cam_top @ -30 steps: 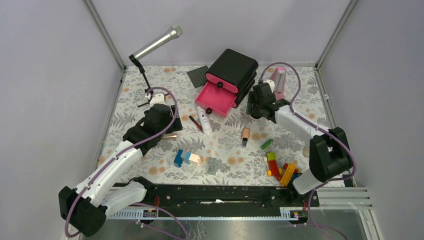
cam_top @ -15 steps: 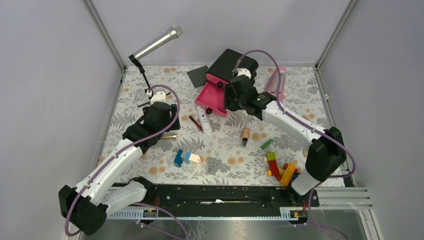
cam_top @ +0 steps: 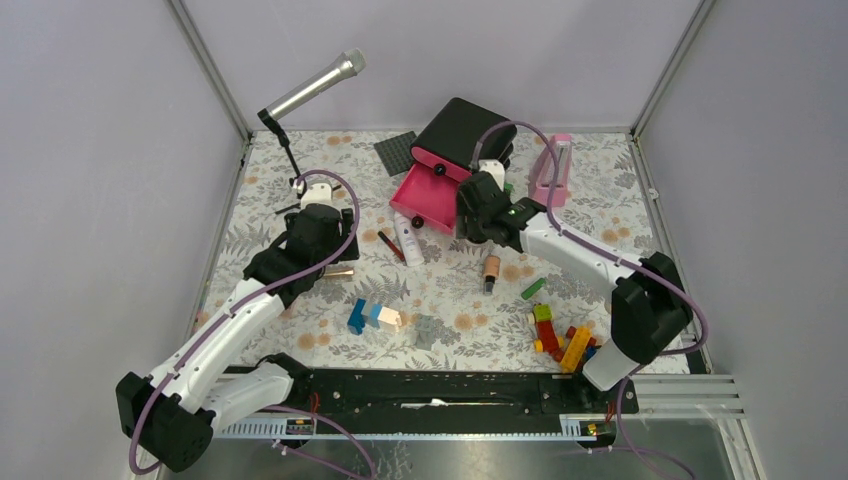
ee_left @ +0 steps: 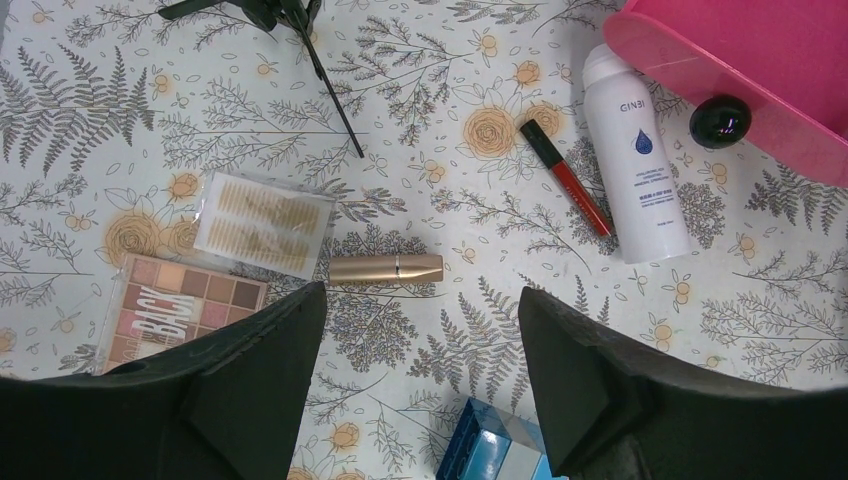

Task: Organize the makeup
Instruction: Place the makeup at the center of the board.

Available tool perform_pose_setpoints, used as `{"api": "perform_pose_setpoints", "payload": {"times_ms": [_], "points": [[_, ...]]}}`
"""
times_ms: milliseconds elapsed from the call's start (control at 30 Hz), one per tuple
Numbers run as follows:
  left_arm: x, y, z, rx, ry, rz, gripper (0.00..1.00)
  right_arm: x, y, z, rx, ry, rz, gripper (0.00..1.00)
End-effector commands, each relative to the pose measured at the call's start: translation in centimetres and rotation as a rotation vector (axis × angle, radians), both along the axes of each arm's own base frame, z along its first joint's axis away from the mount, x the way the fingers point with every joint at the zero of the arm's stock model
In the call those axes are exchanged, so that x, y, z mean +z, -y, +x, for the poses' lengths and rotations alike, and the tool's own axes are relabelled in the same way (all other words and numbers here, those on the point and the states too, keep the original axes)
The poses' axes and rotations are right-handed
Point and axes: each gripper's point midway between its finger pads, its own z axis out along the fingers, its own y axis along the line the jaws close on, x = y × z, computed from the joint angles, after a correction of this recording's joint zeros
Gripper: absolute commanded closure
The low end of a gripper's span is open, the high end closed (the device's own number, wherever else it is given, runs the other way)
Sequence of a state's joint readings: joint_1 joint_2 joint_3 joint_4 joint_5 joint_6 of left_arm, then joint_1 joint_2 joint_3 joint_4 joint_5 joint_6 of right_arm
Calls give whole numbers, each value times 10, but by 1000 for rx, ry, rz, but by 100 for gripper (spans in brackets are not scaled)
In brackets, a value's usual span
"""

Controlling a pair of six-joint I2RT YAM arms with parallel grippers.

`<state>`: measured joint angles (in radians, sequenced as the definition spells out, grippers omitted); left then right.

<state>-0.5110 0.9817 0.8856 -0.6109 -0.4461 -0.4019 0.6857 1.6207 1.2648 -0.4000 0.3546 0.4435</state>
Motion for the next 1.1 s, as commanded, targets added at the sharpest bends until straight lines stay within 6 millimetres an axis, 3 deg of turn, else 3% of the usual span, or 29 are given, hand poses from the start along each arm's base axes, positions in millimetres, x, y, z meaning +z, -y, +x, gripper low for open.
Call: {"api": "perform_pose_setpoints", "payload": {"times_ms": [0, 167, 300, 500, 667, 867, 1067], "points": [[11, -2, 6, 10, 51, -6, 22, -14, 52, -8, -155, -17, -27, 37], [10, -1, 7, 2, 45, -9, 22, -41, 101, -20, -266, -70, -74, 38], [9, 0, 7, 2, 45, -13, 22, -59, 120, -28, -309, -108, -107, 38], [7, 1, 7, -6, 34, -14, 22, -94, 125, -36, -313, -192, -152, 38], [5, 2, 8, -6, 29, -12, 22, -111, 124, -36, -306, -214, -163, 35], [2, 4, 8, -10, 15, -22, 22, -111, 122, -33, -295, -208, -164, 16], [-5, 7, 7, 4, -2, -51, 19, -101, 126, -33, -289, -193, -178, 12]]}}
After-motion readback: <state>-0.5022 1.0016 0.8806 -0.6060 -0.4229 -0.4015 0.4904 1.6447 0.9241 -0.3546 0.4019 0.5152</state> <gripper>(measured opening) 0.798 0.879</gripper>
